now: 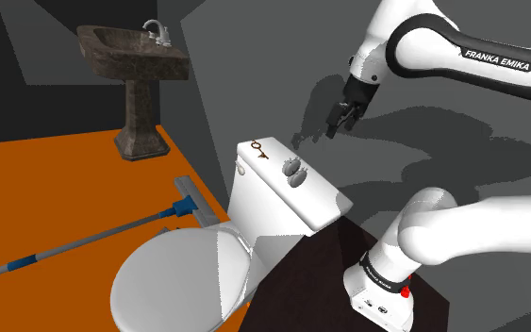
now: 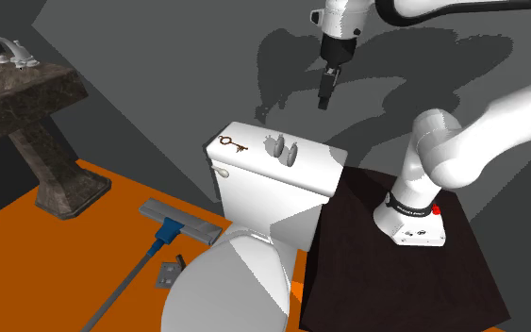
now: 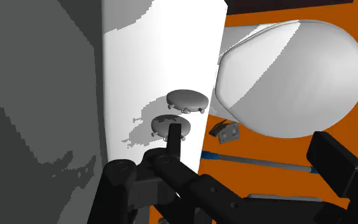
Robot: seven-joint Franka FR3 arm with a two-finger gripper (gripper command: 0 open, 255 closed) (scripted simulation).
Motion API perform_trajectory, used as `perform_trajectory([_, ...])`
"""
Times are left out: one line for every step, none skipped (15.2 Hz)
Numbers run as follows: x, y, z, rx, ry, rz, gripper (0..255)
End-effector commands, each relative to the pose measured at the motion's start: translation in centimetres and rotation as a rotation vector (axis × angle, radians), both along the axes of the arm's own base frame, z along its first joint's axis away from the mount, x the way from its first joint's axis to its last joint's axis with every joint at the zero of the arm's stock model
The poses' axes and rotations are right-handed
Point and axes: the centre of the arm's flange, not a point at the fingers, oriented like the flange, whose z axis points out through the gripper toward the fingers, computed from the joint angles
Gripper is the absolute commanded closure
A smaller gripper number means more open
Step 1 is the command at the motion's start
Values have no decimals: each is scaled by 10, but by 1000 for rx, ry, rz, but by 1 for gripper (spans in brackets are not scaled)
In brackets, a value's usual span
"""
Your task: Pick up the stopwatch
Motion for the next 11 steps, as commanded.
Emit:
perform_trajectory([0,0,0,0,0,0,0])
perform_trajectory([4,-6,-12,-2,13,84,0])
perform_trajectory([9,-11,-23,-5,25,169,0])
perform_trajectory([13,-16,-35,-7,38,253,0])
perform_trajectory([18,-20,-46,-9,51,338,0])
perform_trajectory([24,-24,-58,-11,63,422,0])
perform_trajectory([29,-28,-70,-14,76,506,0])
perform_trajectory([34,-31,-82,-16,89,591,0])
perform_trajectory([40,-34,-93,-18,101,675,0])
perform_trajectory([46,-37,-105,-21,114,760,0])
perform_trajectory([52,-39,-117,-23,127,844,0])
